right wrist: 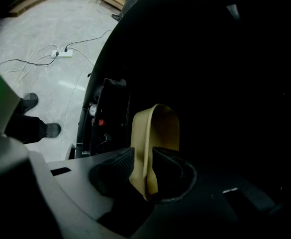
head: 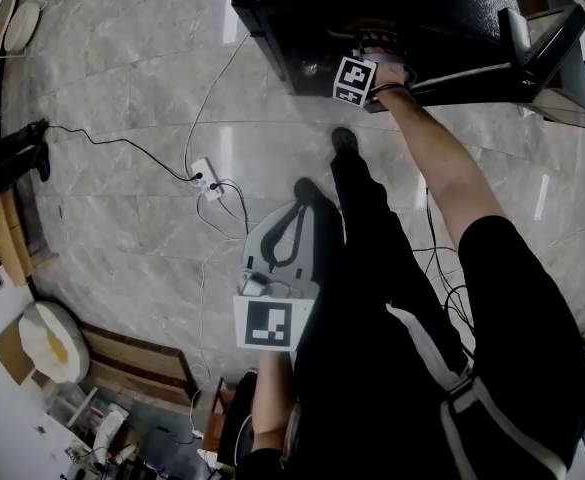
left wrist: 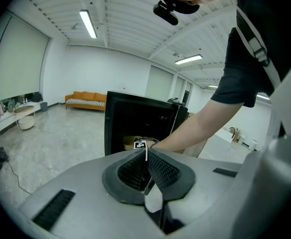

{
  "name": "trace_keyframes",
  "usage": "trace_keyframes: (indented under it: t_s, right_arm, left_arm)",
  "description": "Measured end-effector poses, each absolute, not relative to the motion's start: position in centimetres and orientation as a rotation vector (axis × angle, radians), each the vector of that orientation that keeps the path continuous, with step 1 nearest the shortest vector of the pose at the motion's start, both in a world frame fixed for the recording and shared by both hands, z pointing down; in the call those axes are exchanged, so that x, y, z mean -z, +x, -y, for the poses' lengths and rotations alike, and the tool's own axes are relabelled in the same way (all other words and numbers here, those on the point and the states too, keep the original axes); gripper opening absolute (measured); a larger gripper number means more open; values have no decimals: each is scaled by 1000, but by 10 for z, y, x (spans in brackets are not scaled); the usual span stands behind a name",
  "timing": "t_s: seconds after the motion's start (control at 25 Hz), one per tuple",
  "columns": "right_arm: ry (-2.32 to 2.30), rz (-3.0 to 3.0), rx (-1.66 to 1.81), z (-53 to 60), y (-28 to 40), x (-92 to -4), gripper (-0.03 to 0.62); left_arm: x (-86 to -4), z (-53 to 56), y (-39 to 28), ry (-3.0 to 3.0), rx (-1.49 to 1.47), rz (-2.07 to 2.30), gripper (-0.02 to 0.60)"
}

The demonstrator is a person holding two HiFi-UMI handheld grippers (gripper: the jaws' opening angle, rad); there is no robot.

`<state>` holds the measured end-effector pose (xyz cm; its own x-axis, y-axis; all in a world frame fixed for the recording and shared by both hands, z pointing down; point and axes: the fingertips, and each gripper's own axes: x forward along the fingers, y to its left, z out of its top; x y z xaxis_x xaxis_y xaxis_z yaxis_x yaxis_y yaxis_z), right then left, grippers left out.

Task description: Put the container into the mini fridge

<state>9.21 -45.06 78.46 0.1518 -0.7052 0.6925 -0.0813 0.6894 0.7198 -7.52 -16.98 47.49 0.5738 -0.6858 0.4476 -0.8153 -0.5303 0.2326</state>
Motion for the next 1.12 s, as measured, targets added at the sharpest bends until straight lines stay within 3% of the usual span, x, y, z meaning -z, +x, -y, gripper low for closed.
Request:
trace_keyframes:
  t_s: [0.44, 1.12]
  right_arm:
    - [735, 1359, 545, 441, 89, -752, 152]
    - [846, 1413, 604, 355, 59, -645, 63]
  left_arm:
    - [-461, 162, -75, 2466, -386, 1201, 41]
    - [-446, 113, -93, 2609, -353, 1076, 41]
